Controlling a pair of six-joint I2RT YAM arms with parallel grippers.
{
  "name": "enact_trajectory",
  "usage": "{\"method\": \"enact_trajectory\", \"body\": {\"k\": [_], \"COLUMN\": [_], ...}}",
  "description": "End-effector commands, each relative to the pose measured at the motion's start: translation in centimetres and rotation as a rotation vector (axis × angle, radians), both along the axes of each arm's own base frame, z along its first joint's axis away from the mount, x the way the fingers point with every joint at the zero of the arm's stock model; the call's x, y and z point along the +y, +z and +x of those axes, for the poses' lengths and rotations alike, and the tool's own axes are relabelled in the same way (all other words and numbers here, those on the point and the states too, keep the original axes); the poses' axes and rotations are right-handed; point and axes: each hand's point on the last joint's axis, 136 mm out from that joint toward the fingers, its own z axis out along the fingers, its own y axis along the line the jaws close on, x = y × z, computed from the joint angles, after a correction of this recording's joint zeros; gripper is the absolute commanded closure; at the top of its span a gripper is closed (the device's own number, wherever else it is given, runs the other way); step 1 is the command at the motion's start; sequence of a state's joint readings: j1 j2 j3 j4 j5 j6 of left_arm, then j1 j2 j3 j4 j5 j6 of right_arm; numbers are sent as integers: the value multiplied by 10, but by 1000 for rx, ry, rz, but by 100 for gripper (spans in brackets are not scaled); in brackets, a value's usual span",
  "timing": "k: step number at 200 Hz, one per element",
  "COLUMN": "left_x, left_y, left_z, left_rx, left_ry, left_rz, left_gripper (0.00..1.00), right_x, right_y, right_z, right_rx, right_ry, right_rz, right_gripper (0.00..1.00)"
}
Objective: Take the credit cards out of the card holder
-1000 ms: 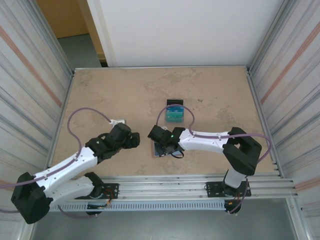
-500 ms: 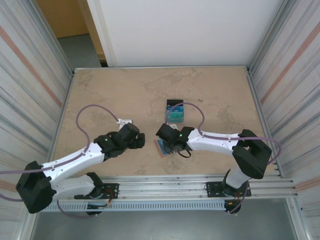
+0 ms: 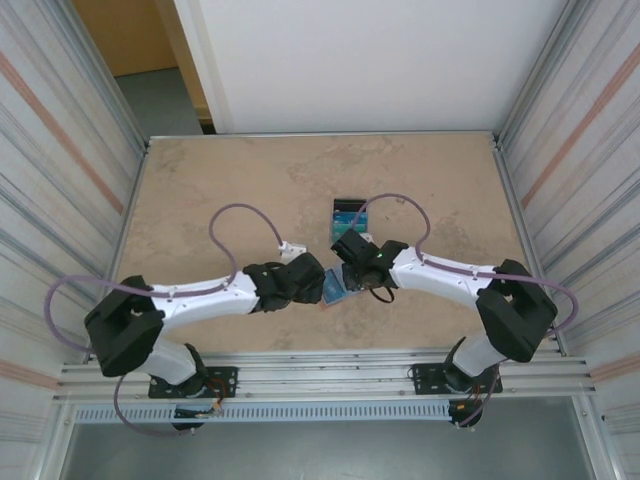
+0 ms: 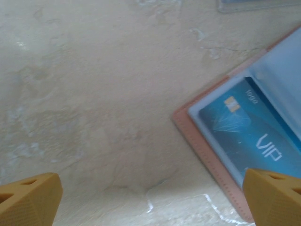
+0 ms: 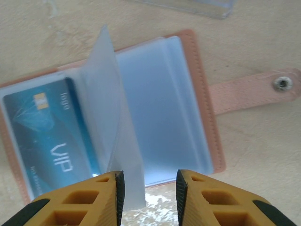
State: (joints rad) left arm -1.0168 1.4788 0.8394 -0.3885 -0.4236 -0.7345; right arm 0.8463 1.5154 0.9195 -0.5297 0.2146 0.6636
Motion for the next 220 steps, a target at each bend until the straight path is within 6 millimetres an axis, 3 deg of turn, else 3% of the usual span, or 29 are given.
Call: {"method": "enact_trajectory", "body": {"k": [1, 41, 85, 147, 220], "left_x": [-15, -19, -23, -67, -96], "left_y": [3, -14, -25, -4, -42], "left_z": [11, 19, 29, 52, 56], "left_rx": [-30, -10, 9, -42, 35], "left_ry": [20, 34, 44, -49, -115], "left_rz": [-23, 28, 44, -5, 63], "left_gripper": [1, 1, 1, 1, 1], "right_x": [-10, -22, -32, -50, -77], "right_y": [-1, 2, 22, 38, 53], "right_z": [3, 4, 9, 12, 10], "right_rx": [-3, -4, -37, -82, -138], "right_ry": [3, -21, -35, -101, -201], "right_rz": [4, 5, 45, 96, 169], "right_gripper": [64, 64, 63, 62, 58]}}
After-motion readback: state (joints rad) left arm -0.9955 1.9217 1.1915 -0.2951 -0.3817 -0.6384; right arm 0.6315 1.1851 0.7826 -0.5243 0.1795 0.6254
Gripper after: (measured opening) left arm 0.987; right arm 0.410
